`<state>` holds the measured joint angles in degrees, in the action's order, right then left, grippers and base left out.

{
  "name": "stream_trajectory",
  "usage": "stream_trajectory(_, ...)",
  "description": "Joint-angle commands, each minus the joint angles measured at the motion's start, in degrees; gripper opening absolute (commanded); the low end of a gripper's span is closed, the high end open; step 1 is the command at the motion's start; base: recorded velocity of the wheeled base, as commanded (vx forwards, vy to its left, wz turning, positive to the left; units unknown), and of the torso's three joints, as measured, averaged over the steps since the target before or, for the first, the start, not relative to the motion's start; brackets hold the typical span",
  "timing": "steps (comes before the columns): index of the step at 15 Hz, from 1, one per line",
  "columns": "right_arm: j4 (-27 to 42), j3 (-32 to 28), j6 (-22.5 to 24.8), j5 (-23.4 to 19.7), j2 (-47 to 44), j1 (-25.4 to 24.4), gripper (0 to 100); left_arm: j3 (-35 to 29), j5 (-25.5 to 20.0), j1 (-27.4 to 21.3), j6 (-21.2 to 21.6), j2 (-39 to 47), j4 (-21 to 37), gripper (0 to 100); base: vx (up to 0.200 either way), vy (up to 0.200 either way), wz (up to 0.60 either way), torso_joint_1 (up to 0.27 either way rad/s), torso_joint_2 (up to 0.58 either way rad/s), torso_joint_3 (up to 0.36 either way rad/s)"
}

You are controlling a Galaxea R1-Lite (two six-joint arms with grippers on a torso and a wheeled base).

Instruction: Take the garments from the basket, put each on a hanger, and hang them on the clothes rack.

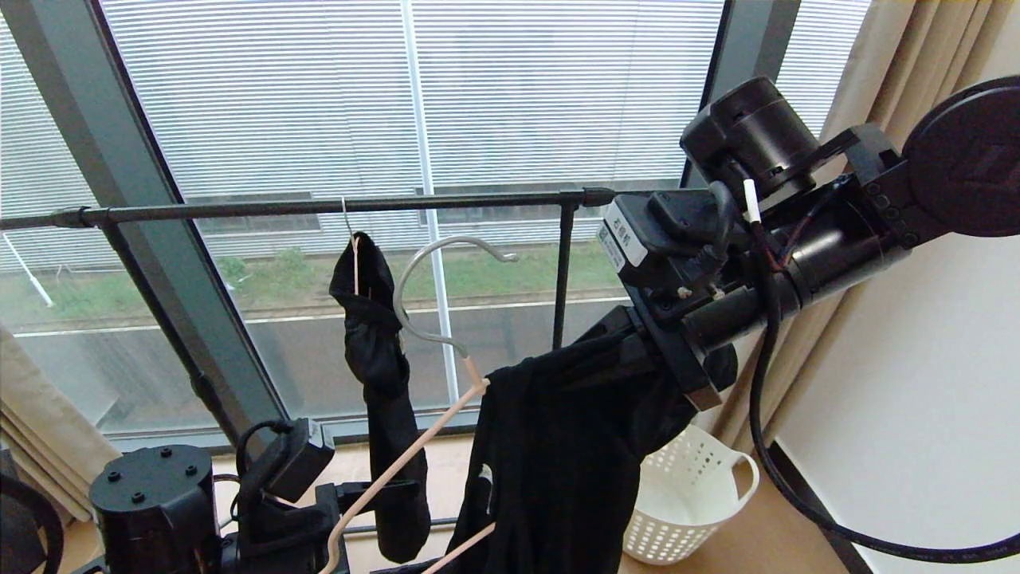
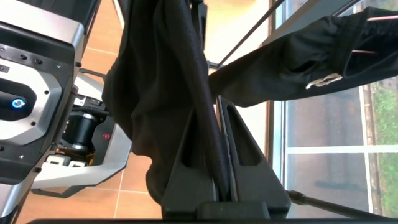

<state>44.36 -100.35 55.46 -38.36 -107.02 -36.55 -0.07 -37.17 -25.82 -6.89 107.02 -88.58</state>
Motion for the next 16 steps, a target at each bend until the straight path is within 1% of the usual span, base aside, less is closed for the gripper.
stream_trajectory(1,-0.42,-0.02,-0.44,-0.04,-0.12,0.60,0,0.07,-0.10,-0.02,-0.14,-0.15,-0.28,100,0.000,0.000,0.00,0.000,0.00,0.000)
stream_trajectory(7,-2.00,-0.02,-1.14,-1.80,-0.21,1.04,0,0.07,-0.01,-0.81,0.03,0.21,-0.37,100,0.000,0.000,0.00,0.000,0.00,0.000)
stream_trajectory(9,-2.00,-0.11,-1.58,-3.56,-0.12,1.04,0,0.07,-0.01,-0.90,-0.14,0.82,-0.37,100,0.000,0.000,0.00,0.000,0.00,0.000)
stream_trajectory(14,-1.91,-0.02,-1.58,-3.74,-0.21,0.60,0,0.07,0.26,-2.22,-0.14,2.23,-0.37,100,0.000,0.000,0.00,0.000,0.00,0.000)
stream_trajectory(16,-1.91,-0.11,-1.67,-5.14,-0.21,0.51,0,-0.01,0.34,-2.22,-0.14,2.93,-0.37,100,0.000,0.000,0.00,0.000,0.00,0.000)
